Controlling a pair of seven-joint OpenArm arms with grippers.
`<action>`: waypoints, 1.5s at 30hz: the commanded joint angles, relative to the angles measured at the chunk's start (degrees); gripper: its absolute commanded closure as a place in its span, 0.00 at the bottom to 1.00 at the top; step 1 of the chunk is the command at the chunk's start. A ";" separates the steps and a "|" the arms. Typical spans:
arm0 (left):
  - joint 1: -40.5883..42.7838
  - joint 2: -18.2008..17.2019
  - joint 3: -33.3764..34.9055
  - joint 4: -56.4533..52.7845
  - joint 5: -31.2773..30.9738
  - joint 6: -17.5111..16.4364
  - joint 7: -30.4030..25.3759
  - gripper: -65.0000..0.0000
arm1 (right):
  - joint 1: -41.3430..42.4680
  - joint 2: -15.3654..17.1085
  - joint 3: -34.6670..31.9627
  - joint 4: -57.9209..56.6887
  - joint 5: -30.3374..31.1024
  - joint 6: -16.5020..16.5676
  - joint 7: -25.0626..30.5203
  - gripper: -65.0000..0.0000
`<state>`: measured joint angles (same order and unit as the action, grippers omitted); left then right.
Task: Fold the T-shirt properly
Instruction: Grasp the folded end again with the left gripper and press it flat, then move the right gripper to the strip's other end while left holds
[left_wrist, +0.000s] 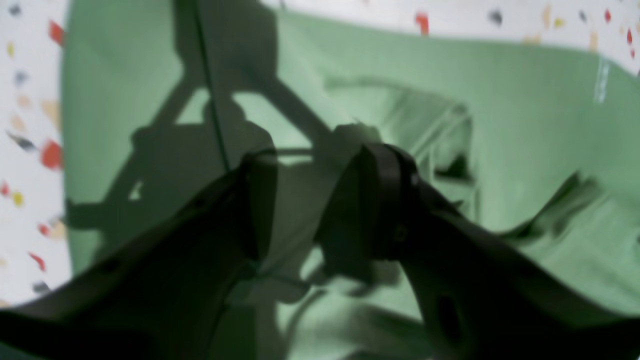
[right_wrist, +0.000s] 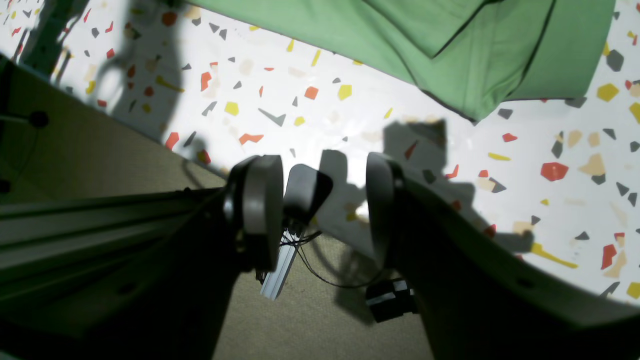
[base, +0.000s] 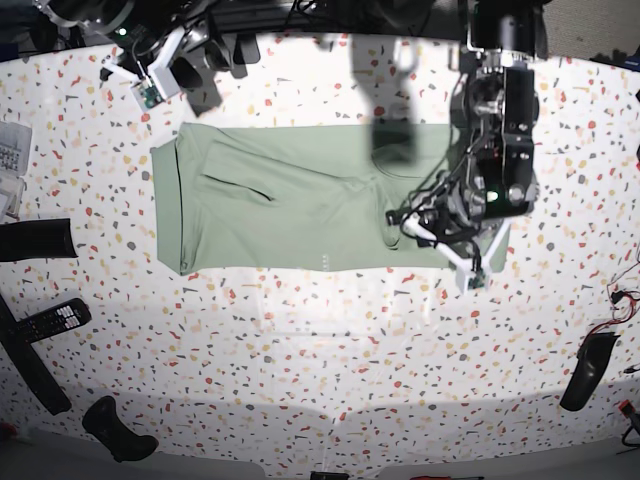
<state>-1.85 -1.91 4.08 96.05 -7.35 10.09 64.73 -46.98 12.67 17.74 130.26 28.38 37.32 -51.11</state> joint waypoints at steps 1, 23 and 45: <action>0.04 -0.02 0.00 1.05 -0.76 -0.09 -0.48 0.62 | -0.31 0.35 0.20 1.11 0.81 0.42 0.90 0.60; -0.13 -0.02 0.04 1.11 -4.52 -15.93 -9.97 0.62 | 0.33 0.37 0.20 1.11 0.83 0.44 0.87 0.60; -3.50 -4.44 -0.02 1.09 2.54 1.77 -5.18 0.31 | 0.98 0.35 0.20 1.09 0.83 0.44 0.20 0.60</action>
<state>-4.49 -6.22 4.12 96.09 -4.99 11.77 60.18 -45.78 12.69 17.74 130.23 28.53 37.32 -51.99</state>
